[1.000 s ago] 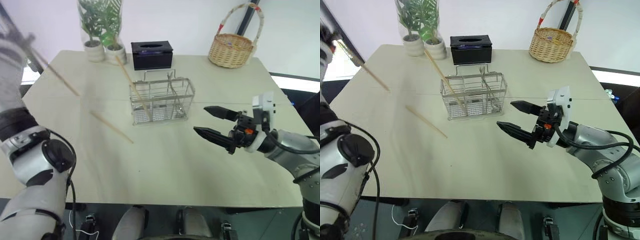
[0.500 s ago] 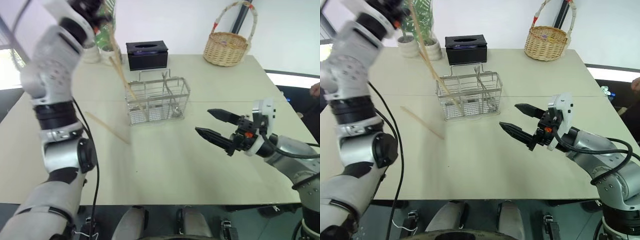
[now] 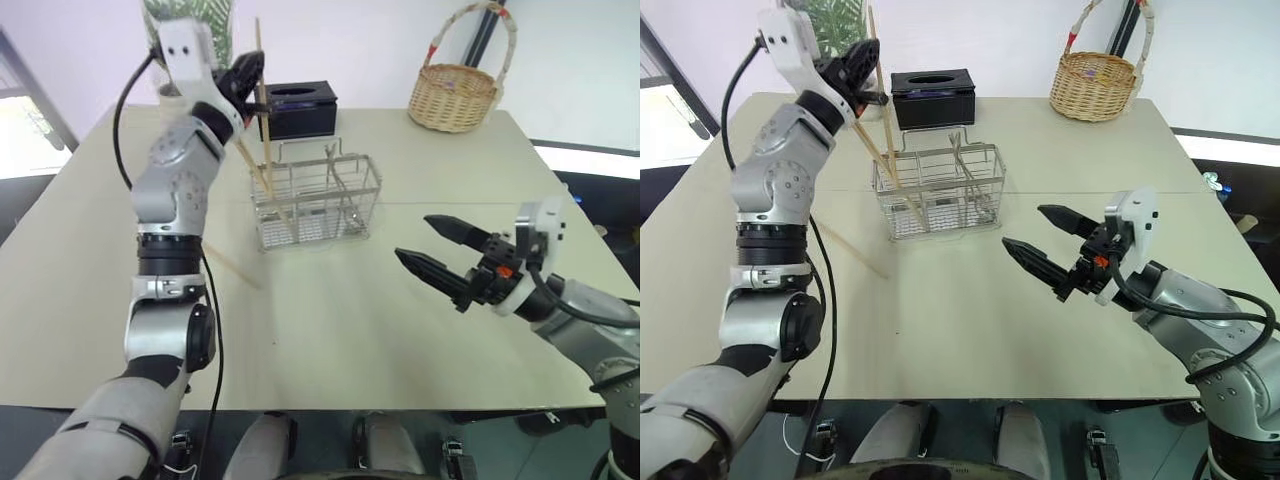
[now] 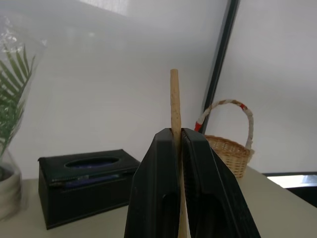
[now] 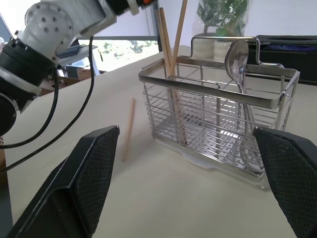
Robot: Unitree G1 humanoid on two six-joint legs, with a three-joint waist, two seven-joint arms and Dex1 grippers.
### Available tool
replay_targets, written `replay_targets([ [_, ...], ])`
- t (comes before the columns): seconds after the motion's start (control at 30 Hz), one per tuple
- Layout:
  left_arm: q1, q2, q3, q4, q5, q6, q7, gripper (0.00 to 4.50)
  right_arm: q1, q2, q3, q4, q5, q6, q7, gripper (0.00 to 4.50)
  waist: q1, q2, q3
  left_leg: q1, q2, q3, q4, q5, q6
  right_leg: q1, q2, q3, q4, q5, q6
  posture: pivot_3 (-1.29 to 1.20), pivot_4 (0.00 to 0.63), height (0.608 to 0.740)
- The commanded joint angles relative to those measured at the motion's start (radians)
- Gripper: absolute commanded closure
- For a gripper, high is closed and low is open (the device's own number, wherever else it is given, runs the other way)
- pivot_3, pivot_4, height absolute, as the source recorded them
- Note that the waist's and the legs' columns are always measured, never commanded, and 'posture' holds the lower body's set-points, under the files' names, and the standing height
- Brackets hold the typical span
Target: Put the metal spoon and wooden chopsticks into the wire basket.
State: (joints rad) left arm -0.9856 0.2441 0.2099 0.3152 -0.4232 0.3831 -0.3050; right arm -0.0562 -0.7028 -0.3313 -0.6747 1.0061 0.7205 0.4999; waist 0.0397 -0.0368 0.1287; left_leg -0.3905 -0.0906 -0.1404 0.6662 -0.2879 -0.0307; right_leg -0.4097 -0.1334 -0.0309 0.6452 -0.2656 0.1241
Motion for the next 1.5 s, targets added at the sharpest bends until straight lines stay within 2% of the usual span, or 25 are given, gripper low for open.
replay_targets([
  [0.03, 0.022, -0.018, 0.009, -0.049, -0.017, -0.001, 0.003, 3.01, -0.014, -0.021, -0.046, -0.014, 0.031, -0.011, 0.002, 0.0, 0.0, 0.0, 0.0, 0.0, 0.0, 0.0, 0.0, 0.0, 0.0, 0.0, 0.0, 0.0, 0.0, 0.0, 0.0, 0.0, 0.15, 0.65],
  [0.23, 0.04, -0.005, 0.045, -0.161, -0.062, 0.081, 0.049, 0.03, -0.061, -0.036, -0.02, 0.026, 0.03, -0.005, 0.009, 0.0, -0.003, -0.001, 0.0, 0.0, 0.0, 0.0, 0.0, 0.0, 0.0, 0.0, 0.0, 0.0, 0.0, 0.0, 0.0, 0.0, 0.15, 0.65],
  [0.33, 0.022, 0.031, 0.065, -0.229, -0.08, 0.139, 0.082, 0.03, -0.103, -0.036, 0.004, 0.051, 0.023, 0.004, 0.007, 0.0, -0.003, 0.0, 0.0, 0.0, 0.0, 0.0, 0.0, 0.0, 0.0, 0.0, 0.0, 0.0, 0.0, 0.0, 0.0, 0.0, 0.15, 0.65],
  [0.53, -0.093, 0.128, 0.189, -0.274, -0.147, 0.295, 0.233, 0.03, -0.152, -0.03, 0.041, 0.088, 0.008, 0.01, 0.02, 0.0, -0.001, 0.0, 0.001, 0.0, 0.0, -0.001, 0.0, 0.0, 0.0, 0.0, 0.001, 0.0, 0.0, 0.0, 0.0, 0.0, 0.15, 0.65],
  [0.7, -0.145, 0.181, 0.304, -0.244, -0.142, 0.422, 0.442, 0.03, -0.166, -0.024, 0.066, 0.104, -0.01, 0.004, 0.043, 0.0, -0.001, 0.0, 0.0, 0.0, -0.001, -0.001, -0.001, 0.0, 0.0, 0.0, 0.001, 0.0, 0.0, 0.0, 0.0, 0.0, 0.15, 0.65],
  [0.8, -0.121, 0.187, 0.36, -0.212, -0.097, 0.607, 0.624, 0.03, -0.181, -0.021, 0.082, 0.121, -0.024, -0.003, 0.063, 0.0, 0.0, 0.0, 0.0, 0.001, -0.001, -0.001, -0.001, 0.0, 0.0, 0.0, 0.001, 0.0, 0.001, 0.0, 0.0, 0.0, 0.15, 0.65],
  [0.87, -0.103, 0.171, 0.408, -0.212, -0.08, 0.709, 0.713, 0.03, -0.186, -0.02, 0.09, 0.128, -0.032, -0.007, 0.078, 0.0, 0.0, -0.001, 0.0, 0.001, -0.001, -0.001, 0.0, 0.0, 0.0, 0.0, 0.002, 0.0, 0.001, 0.0, 0.001, 0.0, 0.15, 0.65],
  [0.97, -0.031, 0.094, 0.498, -0.227, -0.038, 0.918, 0.829, 0.03, -0.181, -0.022, 0.103, 0.138, -0.048, -0.015, 0.117, 0.0, 0.0, -0.001, 0.0, 0.002, -0.001, -0.001, 0.0, 0.0, 0.0, 0.0, 0.002, 0.0, 0.002, 0.0, 0.001, 0.0, 0.15, 0.65],
  [1.07, -0.017, 0.016, 0.554, -0.235, -0.009, 1.018, 0.871, 0.03, -0.17, -0.024, 0.105, 0.139, -0.061, -0.02, 0.142, 0.0, 0.002, -0.004, 0.001, 0.002, -0.001, -0.001, 0.0, 0.0, -0.001, 0.0, 0.002, 0.0, 0.002, 0.0, 0.001, 0.0, 0.15, 0.65],
  [1.3, -0.007, -0.088, 0.574, -0.172, 0.071, 1.022, 0.887, 0.03, -0.102, -0.076, 0.087, 0.108, -0.061, -0.023, 0.245, 0.0, 0.002, -0.006, 0.001, 0.0, -0.001, 0.0, 0.0, 0.0, -0.004, -0.001, 0.001, 0.0, 0.002, 0.0, 0.001, 0.0, 0.15, 0.65],
  [1.5, -0.009, -0.106, 0.578, -0.043, 0.119, 0.933, 0.89, 0.03, -0.058, -0.099, 0.046, 0.08, -0.043, -0.025, 0.261, 0.0, 0.002, -0.007, 0.0, 0.001, 0.0, 0.0, 0.0, -0.001, -0.005, -0.001, 0.0, 0.0, 0.002, 0.0, 0.001, 0.0, 0.15, 0.65],
])
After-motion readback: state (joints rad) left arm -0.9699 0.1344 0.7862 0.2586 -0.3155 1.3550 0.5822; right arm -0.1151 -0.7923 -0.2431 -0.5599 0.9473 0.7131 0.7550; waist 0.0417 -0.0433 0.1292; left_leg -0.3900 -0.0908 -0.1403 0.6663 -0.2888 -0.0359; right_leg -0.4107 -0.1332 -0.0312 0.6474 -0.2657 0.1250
